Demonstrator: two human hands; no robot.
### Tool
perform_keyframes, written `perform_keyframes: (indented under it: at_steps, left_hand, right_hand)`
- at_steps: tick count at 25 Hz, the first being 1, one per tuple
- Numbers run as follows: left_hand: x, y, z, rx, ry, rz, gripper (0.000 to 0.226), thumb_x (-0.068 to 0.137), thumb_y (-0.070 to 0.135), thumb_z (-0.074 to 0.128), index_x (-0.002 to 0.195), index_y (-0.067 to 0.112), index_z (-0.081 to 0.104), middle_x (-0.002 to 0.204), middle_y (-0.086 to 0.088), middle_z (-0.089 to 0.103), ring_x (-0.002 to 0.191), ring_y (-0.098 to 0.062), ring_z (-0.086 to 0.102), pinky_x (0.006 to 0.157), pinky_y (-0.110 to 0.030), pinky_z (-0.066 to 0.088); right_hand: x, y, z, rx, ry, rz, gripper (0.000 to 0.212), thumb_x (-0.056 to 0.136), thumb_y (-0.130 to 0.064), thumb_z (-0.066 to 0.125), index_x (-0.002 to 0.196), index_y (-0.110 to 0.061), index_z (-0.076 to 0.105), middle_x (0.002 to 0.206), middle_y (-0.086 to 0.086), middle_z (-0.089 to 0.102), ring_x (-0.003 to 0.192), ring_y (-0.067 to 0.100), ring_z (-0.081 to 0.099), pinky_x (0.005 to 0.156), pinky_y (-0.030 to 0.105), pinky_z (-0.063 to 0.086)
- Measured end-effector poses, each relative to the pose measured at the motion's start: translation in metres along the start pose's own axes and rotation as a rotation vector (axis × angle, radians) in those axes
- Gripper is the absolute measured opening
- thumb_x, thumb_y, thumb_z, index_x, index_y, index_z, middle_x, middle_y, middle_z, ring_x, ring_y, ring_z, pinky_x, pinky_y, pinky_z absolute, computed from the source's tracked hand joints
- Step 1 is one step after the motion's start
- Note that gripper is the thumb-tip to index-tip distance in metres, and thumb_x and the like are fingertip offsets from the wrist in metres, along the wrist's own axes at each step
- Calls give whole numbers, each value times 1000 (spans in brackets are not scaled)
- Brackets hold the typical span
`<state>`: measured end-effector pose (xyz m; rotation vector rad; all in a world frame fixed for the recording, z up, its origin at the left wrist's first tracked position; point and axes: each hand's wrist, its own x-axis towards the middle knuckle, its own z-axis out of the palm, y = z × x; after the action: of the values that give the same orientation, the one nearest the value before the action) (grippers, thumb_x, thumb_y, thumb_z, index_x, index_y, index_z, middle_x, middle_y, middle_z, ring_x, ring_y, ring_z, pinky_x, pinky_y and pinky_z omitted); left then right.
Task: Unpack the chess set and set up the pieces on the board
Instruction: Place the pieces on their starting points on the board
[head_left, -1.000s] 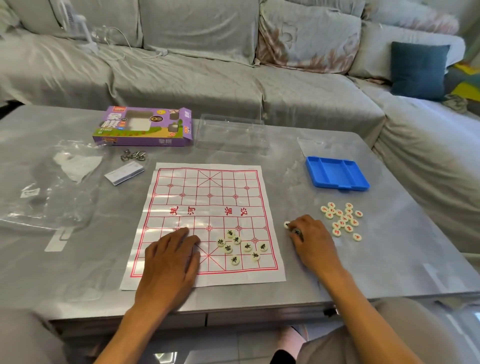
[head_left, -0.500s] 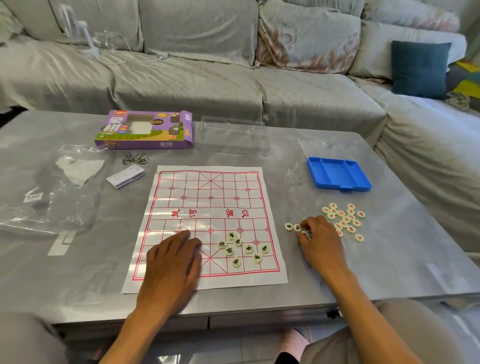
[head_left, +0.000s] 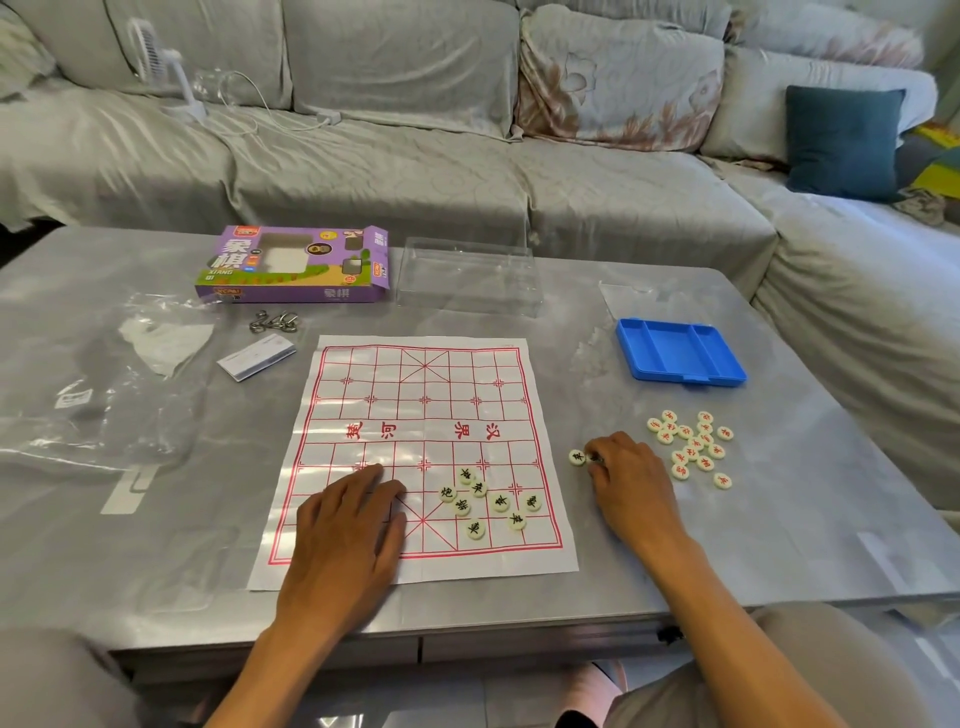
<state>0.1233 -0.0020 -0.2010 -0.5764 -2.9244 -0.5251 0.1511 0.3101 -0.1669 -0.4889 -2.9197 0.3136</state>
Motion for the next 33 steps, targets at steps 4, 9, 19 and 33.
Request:
perform_keyframes:
  at_steps: [4, 9, 19, 33]
  left_hand:
    - [0, 1, -1, -2, 4, -4, 45, 94, 49, 25, 117, 30, 58, 134, 3, 54, 125, -22, 50, 103, -43, 36]
    - [-1, 1, -1, 0, -4, -7, 51, 94, 52, 21, 119, 30, 59, 136, 3, 54, 126, -23, 50, 104, -44, 36]
    - [0, 1, -1, -5, 0, 0, 47, 94, 51, 23, 116, 31, 60, 133, 3, 56, 123, -22, 52, 103, -43, 37]
    - [0, 1, 0, 27, 11, 5, 43, 94, 49, 27, 115, 31, 60, 131, 2, 57, 121, -23, 53, 102, -44, 39]
  right_hand:
    - [-7, -36, -3, 119, 53, -70, 23, 99, -26, 46, 115, -19, 60, 119, -1, 58, 103, 18, 54, 87, 31, 47]
    - [-8, -89, 18, 107, -67, -248, 27, 99, -23, 44, 121, -19, 59, 122, 0, 57, 103, 22, 54, 89, 36, 45]
    - [-1, -22, 2, -15, -105, -156, 27, 101, -32, 43, 119, -23, 60, 124, -4, 56, 105, 15, 52, 87, 28, 47]
    - [-45, 6, 5, 99, 118, 113, 22, 97, -28, 50, 115, -19, 59, 117, -2, 55, 99, 14, 54, 82, 25, 47]
